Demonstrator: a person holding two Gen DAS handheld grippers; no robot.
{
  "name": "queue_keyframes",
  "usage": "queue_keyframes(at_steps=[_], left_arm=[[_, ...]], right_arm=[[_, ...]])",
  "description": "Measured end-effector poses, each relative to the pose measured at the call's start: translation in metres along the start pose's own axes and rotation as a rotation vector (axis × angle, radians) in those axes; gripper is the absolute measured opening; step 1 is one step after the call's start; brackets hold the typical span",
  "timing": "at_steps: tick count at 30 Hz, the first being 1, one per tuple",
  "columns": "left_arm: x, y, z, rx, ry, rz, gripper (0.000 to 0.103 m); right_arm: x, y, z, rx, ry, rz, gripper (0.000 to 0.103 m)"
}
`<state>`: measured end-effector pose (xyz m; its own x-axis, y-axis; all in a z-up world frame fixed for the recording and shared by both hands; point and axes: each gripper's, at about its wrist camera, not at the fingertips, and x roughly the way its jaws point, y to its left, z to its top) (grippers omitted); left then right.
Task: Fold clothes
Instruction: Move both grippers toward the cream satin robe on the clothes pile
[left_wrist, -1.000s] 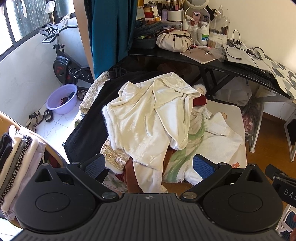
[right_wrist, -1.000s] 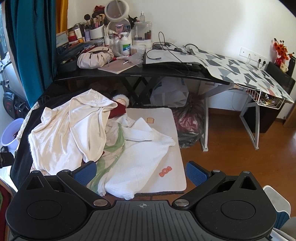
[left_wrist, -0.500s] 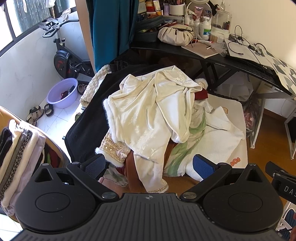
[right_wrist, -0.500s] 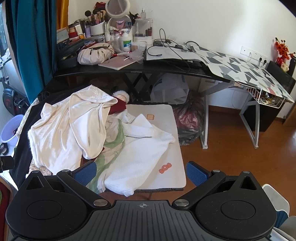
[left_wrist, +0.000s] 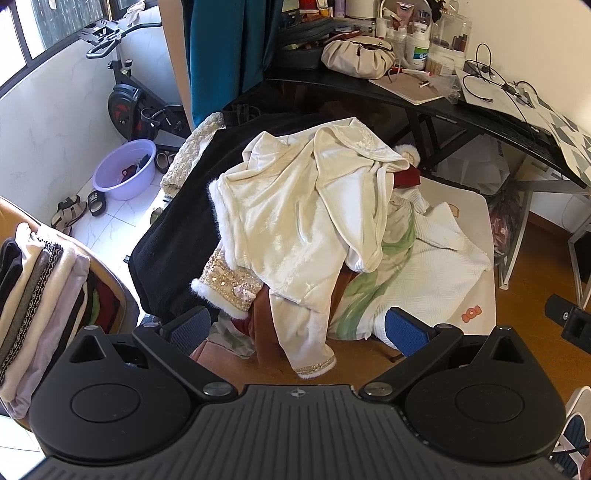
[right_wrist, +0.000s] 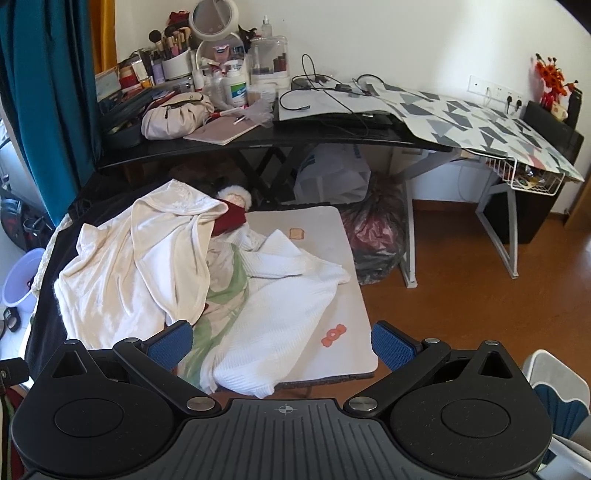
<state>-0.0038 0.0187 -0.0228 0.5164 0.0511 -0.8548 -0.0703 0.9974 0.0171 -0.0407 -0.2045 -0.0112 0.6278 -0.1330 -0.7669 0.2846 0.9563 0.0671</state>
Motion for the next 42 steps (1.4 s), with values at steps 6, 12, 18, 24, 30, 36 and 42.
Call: queue_keyframes(at_steps=[6, 12, 18, 24, 30, 36, 42], left_arm=[[0.003, 0.021, 0.002, -0.044, -0.021, 0.024, 0.103], [0.009, 0.045, 0.004, -0.049, -0.024, 0.020, 0.103], [0.020, 0.072, 0.008, -0.050, -0.008, 0.016, 0.103], [0.023, 0.110, 0.025, -0.095, -0.053, 0.085, 0.103], [0.031, 0.140, 0.039, -0.077, -0.069, 0.105, 0.103], [0.041, 0.162, 0.048, -0.129, -0.056, 0.057, 0.103], [0.052, 0.169, 0.053, -0.152, -0.035, 0.027, 0.103]], right_arm=[[-0.001, 0.016, 0.008, -0.044, -0.060, 0.019, 0.102], [0.000, 0.038, 0.019, -0.039, -0.063, 0.052, 0.102], [0.010, 0.066, 0.022, -0.065, -0.056, 0.034, 0.102], [0.017, 0.092, 0.027, 0.006, -0.015, 0.082, 0.102], [0.031, 0.120, 0.043, -0.023, -0.019, -0.026, 0.102], [0.034, 0.139, 0.050, -0.034, -0.033, -0.009, 0.102], [0.039, 0.149, 0.055, -0.034, -0.039, -0.010, 0.102]])
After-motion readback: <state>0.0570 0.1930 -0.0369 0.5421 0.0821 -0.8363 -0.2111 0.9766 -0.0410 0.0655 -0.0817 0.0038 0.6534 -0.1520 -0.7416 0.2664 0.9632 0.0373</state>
